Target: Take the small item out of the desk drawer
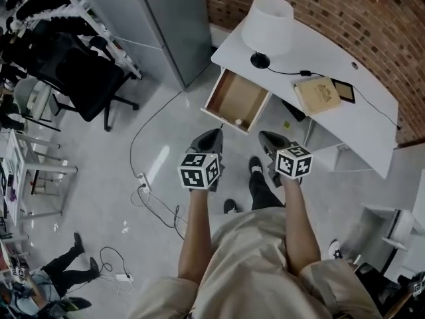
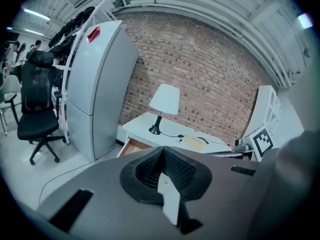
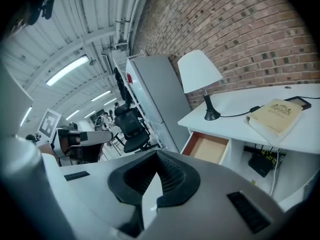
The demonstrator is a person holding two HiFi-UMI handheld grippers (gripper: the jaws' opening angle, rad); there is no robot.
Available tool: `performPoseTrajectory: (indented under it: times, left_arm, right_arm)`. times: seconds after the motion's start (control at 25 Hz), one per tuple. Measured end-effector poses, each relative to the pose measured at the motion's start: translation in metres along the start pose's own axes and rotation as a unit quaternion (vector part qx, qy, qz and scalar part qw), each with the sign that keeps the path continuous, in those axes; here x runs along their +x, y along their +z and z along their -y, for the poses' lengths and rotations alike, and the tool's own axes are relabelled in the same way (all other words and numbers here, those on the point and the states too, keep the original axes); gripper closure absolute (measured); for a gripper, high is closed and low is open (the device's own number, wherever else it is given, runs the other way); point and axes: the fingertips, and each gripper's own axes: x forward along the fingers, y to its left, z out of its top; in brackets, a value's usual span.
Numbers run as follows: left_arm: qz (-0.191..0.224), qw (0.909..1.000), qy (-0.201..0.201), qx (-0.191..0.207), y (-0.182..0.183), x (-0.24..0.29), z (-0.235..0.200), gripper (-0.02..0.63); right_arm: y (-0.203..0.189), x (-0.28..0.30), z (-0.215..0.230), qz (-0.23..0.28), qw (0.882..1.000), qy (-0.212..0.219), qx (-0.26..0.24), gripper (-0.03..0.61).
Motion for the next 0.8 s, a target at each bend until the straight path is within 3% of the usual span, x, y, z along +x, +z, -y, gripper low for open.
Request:
performPoseTrajectory:
  times: [0.44, 0.8]
  left_arm:
    - [-0.015, 0.9987, 0.049, 0.001, 0.036, 0.057, -0.028, 0.597]
    - [-0.017, 0.9950, 0.098, 0.008, 0.058, 0.097, -0.049, 0.597]
  right_arm:
    - [0.054, 0.085, 0.029, -0.035, 0.996, 0.078, -0.019, 0.554]
    - [0.092, 0.142, 0.043, -0.046, 0.986, 0.150, -0.049, 0.554]
